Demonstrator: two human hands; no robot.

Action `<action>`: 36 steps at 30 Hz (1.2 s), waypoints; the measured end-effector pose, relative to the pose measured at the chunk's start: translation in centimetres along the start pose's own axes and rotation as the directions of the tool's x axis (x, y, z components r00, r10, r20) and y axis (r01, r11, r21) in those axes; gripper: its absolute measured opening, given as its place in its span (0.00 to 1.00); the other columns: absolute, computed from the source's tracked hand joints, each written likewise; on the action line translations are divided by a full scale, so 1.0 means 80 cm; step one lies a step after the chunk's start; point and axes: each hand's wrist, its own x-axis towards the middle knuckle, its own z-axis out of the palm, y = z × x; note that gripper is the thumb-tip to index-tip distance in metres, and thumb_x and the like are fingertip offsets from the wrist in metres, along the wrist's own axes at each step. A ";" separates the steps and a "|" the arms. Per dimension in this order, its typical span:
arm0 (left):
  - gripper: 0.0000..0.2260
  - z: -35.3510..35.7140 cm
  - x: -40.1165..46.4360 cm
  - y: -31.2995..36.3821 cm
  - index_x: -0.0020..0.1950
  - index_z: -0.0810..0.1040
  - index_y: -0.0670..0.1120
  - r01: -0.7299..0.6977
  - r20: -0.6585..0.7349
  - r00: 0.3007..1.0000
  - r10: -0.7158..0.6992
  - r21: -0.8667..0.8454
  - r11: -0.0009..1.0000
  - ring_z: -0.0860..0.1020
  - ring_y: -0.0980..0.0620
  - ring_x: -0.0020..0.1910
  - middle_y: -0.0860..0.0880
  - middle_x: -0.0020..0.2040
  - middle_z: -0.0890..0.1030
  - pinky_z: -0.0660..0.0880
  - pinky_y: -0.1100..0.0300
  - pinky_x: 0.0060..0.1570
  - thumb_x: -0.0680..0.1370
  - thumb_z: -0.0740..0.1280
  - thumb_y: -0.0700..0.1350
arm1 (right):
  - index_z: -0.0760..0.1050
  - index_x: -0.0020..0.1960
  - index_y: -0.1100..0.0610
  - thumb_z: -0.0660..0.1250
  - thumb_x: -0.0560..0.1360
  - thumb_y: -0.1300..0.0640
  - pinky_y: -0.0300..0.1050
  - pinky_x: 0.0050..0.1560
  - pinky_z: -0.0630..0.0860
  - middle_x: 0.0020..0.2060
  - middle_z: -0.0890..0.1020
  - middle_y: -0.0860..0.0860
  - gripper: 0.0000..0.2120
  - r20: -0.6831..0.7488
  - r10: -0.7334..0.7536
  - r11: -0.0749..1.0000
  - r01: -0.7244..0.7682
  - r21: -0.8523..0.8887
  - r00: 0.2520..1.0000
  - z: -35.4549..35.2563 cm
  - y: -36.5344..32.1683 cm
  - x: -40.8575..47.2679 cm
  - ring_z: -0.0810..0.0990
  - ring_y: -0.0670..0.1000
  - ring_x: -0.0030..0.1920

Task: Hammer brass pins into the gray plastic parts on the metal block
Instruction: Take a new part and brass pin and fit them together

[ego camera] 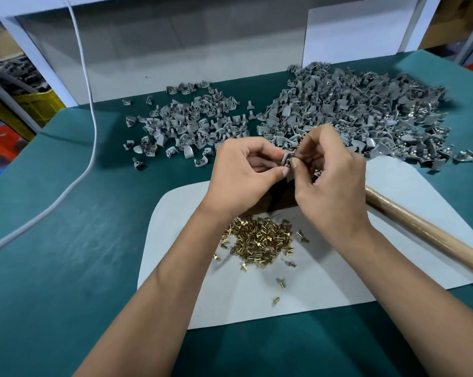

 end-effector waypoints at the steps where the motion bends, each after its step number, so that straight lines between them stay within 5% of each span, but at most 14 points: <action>1: 0.11 -0.001 0.000 0.000 0.47 0.84 0.40 -0.012 0.005 1.000 0.012 0.014 1.000 0.86 0.50 0.43 0.43 0.45 0.87 0.83 0.57 0.49 0.69 0.79 0.30 | 0.73 0.50 0.59 0.71 0.75 0.68 0.46 0.42 0.80 0.40 0.79 0.49 0.09 0.009 -0.005 1.000 0.005 0.008 1.000 -0.002 0.002 0.001 0.79 0.47 0.39; 5: 0.15 -0.006 0.002 -0.002 0.51 0.84 0.40 -0.052 -0.011 0.999 0.053 0.013 0.999 0.85 0.56 0.40 0.48 0.42 0.86 0.82 0.62 0.46 0.67 0.80 0.30 | 0.75 0.52 0.61 0.73 0.75 0.68 0.45 0.46 0.82 0.43 0.81 0.50 0.09 0.073 -0.036 0.998 0.031 0.063 0.997 -0.006 0.006 0.003 0.83 0.46 0.44; 16: 0.11 -0.019 0.003 -0.004 0.57 0.84 0.37 0.022 0.088 0.996 -0.006 -0.176 0.984 0.86 0.46 0.40 0.39 0.45 0.87 0.84 0.56 0.45 0.75 0.75 0.33 | 0.84 0.50 0.61 0.72 0.77 0.65 0.35 0.52 0.74 0.46 0.82 0.52 0.03 0.045 -0.162 0.985 0.164 -0.056 0.986 -0.012 0.013 0.009 0.79 0.47 0.47; 20: 0.18 -0.020 0.003 -0.005 0.60 0.83 0.40 0.001 0.085 0.996 0.012 -0.153 0.988 0.85 0.49 0.44 0.47 0.46 0.87 0.83 0.58 0.49 0.71 0.78 0.32 | 0.82 0.49 0.63 0.71 0.77 0.66 0.31 0.49 0.70 0.45 0.81 0.53 0.02 0.062 -0.125 0.991 0.128 -0.049 0.990 -0.012 0.011 0.008 0.78 0.48 0.46; 27: 0.16 -0.019 0.005 -0.005 0.55 0.84 0.36 -0.011 0.087 0.996 0.029 -0.208 0.978 0.86 0.45 0.44 0.38 0.45 0.87 0.84 0.52 0.47 0.69 0.78 0.29 | 0.81 0.48 0.63 0.70 0.78 0.65 0.32 0.47 0.70 0.43 0.81 0.53 0.01 0.080 -0.120 0.992 0.123 -0.040 0.990 -0.013 0.010 0.006 0.76 0.48 0.44; 36: 0.14 -0.016 0.002 -0.004 0.50 0.85 0.38 0.014 0.104 0.995 0.011 -0.235 0.972 0.86 0.49 0.39 0.44 0.41 0.87 0.84 0.58 0.43 0.68 0.78 0.28 | 0.82 0.47 0.60 0.72 0.76 0.65 0.33 0.45 0.71 0.42 0.82 0.50 0.01 0.088 -0.088 0.996 0.090 -0.024 0.992 -0.013 0.009 0.004 0.77 0.46 0.42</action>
